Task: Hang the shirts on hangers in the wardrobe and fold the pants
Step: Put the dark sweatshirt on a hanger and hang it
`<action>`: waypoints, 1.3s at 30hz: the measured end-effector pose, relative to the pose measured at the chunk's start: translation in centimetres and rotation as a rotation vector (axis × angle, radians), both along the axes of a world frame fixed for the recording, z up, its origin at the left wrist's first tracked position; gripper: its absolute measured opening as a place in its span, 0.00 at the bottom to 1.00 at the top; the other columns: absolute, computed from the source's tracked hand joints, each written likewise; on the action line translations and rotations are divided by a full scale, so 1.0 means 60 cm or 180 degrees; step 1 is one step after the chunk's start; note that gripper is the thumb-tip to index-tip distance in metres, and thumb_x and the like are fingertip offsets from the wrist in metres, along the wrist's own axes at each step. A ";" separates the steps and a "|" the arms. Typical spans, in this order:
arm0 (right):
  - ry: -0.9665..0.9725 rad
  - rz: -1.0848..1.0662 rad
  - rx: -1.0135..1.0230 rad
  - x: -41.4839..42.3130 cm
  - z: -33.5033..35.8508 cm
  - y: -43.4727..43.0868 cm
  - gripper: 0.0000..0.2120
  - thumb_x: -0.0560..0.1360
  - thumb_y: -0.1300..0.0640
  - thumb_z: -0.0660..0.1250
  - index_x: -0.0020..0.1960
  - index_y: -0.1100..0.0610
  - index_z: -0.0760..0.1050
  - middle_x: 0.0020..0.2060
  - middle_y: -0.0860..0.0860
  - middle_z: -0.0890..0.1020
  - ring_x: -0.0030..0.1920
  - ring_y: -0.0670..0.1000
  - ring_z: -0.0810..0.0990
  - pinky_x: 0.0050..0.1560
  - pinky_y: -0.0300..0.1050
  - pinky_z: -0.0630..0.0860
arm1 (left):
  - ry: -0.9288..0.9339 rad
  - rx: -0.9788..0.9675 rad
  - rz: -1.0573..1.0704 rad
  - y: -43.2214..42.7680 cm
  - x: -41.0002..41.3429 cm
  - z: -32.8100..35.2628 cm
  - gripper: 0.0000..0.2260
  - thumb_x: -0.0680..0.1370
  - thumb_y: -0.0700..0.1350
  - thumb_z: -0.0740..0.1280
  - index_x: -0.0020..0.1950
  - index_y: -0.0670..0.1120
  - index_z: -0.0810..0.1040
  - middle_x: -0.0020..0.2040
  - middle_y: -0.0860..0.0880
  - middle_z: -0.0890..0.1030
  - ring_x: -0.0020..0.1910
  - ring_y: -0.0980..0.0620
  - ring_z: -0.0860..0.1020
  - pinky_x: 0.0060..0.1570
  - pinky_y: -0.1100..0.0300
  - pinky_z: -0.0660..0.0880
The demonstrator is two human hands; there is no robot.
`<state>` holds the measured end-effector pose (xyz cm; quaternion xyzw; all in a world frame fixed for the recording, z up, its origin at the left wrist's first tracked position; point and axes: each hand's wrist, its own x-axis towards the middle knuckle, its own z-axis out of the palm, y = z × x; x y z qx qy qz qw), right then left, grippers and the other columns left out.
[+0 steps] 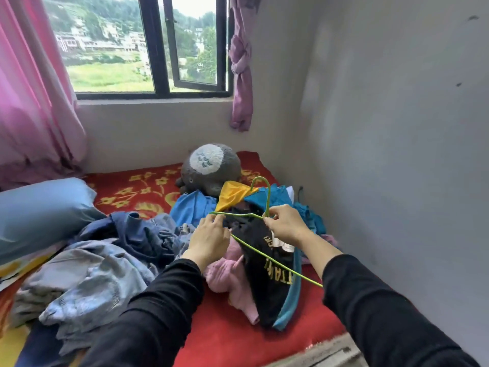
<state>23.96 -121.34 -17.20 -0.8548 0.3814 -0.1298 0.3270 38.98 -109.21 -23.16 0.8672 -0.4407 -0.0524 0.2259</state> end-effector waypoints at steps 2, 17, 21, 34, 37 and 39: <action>0.0039 -0.0057 0.0068 0.011 -0.024 -0.075 0.12 0.77 0.58 0.62 0.44 0.66 0.78 0.33 0.56 0.75 0.35 0.54 0.73 0.40 0.50 0.72 | 0.0084 0.0007 0.0014 -0.072 0.012 -0.030 0.18 0.80 0.46 0.57 0.70 0.44 0.68 0.66 0.43 0.71 0.66 0.42 0.67 0.66 0.51 0.62; 0.0100 -0.0366 0.0243 0.100 -0.294 -0.453 0.06 0.76 0.55 0.63 0.45 0.47 0.78 0.28 0.46 0.75 0.33 0.47 0.74 0.34 0.44 0.68 | 0.1181 0.1528 0.0767 -0.386 0.050 -0.329 0.21 0.80 0.45 0.56 0.67 0.33 0.68 0.67 0.34 0.69 0.68 0.37 0.64 0.69 0.50 0.61; 0.0061 -0.0398 0.0344 0.116 -0.371 -0.480 0.07 0.76 0.55 0.62 0.48 0.51 0.79 0.28 0.46 0.75 0.34 0.49 0.74 0.35 0.45 0.68 | 0.1293 0.1812 0.1188 -0.406 0.056 -0.398 0.26 0.80 0.51 0.57 0.70 0.31 0.64 0.69 0.35 0.65 0.70 0.37 0.60 0.68 0.49 0.60; 0.0365 -0.0333 0.0923 0.116 -0.441 -0.483 0.07 0.75 0.59 0.63 0.49 0.55 0.79 0.28 0.45 0.71 0.32 0.47 0.70 0.33 0.40 0.66 | 0.2194 0.0537 0.1225 -0.451 0.093 -0.425 0.14 0.77 0.44 0.63 0.33 0.44 0.66 0.34 0.45 0.72 0.40 0.46 0.72 0.36 0.55 0.64; 0.0473 -0.0431 0.1535 0.113 -0.415 -0.475 0.07 0.70 0.63 0.69 0.48 0.60 0.81 0.35 0.49 0.76 0.41 0.51 0.74 0.40 0.43 0.70 | 0.2826 0.0011 0.1293 -0.460 0.107 -0.356 0.14 0.76 0.43 0.66 0.31 0.45 0.68 0.28 0.50 0.66 0.31 0.52 0.66 0.28 0.59 0.62; 0.0394 -0.0424 0.1967 0.112 -0.391 -0.463 0.11 0.67 0.65 0.73 0.49 0.59 0.80 0.38 0.48 0.78 0.43 0.50 0.76 0.41 0.41 0.72 | 0.3292 -0.0327 0.1188 -0.464 0.117 -0.301 0.09 0.75 0.42 0.66 0.35 0.44 0.71 0.28 0.48 0.66 0.29 0.50 0.65 0.30 0.59 0.61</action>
